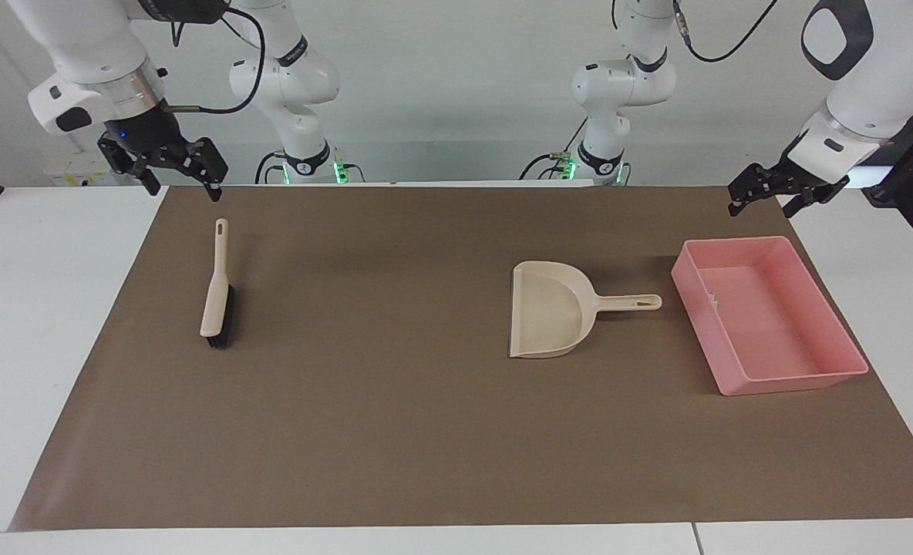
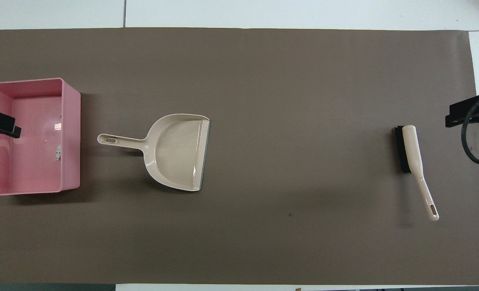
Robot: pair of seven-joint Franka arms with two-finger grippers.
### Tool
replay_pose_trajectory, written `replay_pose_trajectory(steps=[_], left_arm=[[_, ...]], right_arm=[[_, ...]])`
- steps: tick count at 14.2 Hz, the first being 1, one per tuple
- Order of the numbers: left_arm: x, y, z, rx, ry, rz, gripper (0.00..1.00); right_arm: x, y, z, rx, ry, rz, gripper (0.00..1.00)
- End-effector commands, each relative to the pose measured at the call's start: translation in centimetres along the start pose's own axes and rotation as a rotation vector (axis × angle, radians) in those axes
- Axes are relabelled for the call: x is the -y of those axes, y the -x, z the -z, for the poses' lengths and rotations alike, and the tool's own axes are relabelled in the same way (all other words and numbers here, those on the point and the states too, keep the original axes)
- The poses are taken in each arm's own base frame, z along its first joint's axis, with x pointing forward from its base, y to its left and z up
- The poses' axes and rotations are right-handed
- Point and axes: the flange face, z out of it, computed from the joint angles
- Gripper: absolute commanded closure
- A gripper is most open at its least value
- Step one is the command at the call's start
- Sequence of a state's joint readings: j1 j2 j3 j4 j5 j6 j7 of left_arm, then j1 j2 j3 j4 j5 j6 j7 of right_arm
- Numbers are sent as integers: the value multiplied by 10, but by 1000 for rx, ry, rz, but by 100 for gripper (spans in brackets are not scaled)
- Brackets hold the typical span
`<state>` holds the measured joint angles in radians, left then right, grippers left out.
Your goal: Clean e-waste and dump in bin
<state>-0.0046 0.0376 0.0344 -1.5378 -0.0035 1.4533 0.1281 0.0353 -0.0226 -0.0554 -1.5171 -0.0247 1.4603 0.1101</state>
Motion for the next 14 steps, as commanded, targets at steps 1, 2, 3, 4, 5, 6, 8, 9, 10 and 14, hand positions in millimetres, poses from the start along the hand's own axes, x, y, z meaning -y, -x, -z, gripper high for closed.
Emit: replay_pose_trajectory(steps=[1,2,3,4,5,6,8,9,10,14], left_arm=[[-2,3,1,2,12,14,1],[-2,3,1,-2,10,17,1],[-1,1,2,-17,7,16,1],[-1,-1,1,-29,6,13,1],[0,-2,-2,-26,6,10,1],[1,-2,-1,-34,5,12,1],[2,-5,0,-58,-2,15,1],[7,-5,0,-61,-4,21,1],[9,-5,0,-62,-5,25,1],[11,-4,1,-65,-5,29,1]], right_arm=[[-2,3,-1,1,-12,9,0],[-2,3,-1,2,-12,10,0],[-2,3,-1,1,-12,10,0],[-2,3,-1,1,-12,9,0],[-2,3,-1,2,-12,10,0],[-2,3,-1,1,-12,10,0],[-2,3,-1,2,-12,10,0],[-2,3,-1,1,-12,10,0],[-2,3,-1,1,-12,9,0],[-2,3,-1,2,-12,9,0]])
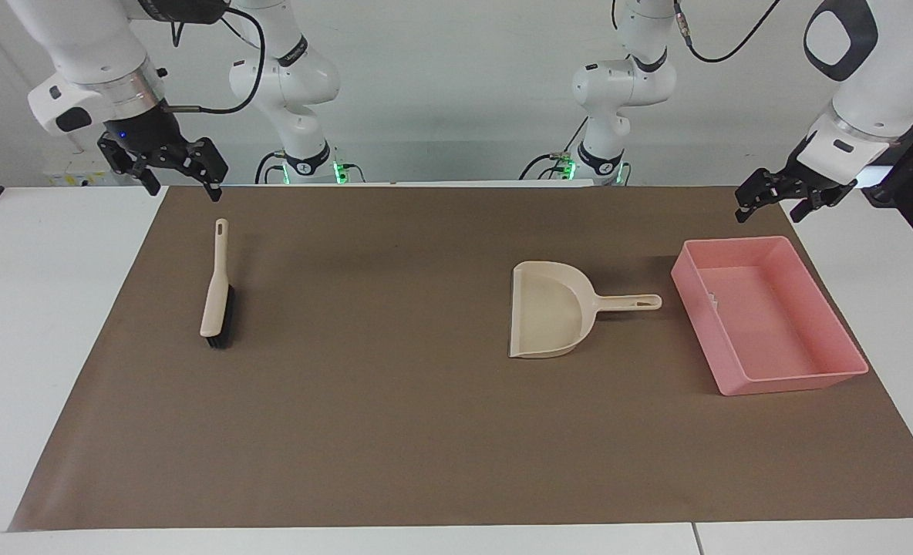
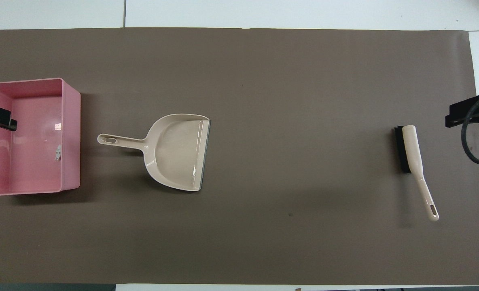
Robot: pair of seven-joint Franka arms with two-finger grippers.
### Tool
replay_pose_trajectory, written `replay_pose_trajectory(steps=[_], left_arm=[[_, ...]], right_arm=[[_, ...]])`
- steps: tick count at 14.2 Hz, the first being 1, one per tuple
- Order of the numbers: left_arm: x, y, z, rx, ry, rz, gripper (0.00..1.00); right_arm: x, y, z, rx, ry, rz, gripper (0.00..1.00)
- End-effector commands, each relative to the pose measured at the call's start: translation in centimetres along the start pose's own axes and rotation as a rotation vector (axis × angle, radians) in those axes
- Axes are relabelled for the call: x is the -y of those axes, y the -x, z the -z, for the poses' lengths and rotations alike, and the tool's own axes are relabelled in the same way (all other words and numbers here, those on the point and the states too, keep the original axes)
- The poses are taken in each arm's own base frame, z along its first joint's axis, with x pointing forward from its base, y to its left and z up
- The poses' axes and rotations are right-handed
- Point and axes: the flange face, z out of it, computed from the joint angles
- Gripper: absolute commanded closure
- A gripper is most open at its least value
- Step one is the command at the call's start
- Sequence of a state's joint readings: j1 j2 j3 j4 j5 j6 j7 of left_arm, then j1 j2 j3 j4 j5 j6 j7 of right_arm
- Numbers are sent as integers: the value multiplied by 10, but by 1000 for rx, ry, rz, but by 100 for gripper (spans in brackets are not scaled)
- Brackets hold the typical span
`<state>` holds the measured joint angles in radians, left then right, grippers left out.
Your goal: Clean e-waste and dump in bin
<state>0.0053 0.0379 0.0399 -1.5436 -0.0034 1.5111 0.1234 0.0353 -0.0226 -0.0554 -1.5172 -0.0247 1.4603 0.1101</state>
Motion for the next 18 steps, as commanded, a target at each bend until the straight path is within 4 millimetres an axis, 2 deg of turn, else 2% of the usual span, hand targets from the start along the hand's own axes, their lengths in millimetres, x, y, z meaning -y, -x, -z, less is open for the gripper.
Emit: replay_pose_trajectory(steps=[1,18], left_arm=[[2,0,0,-23,-1,9,1],[-9,-4,1,-47,-6,-18,1]], right_arm=[[-2,3,-1,2,-12,10,0],[-2,3,-1,1,-12,10,0]])
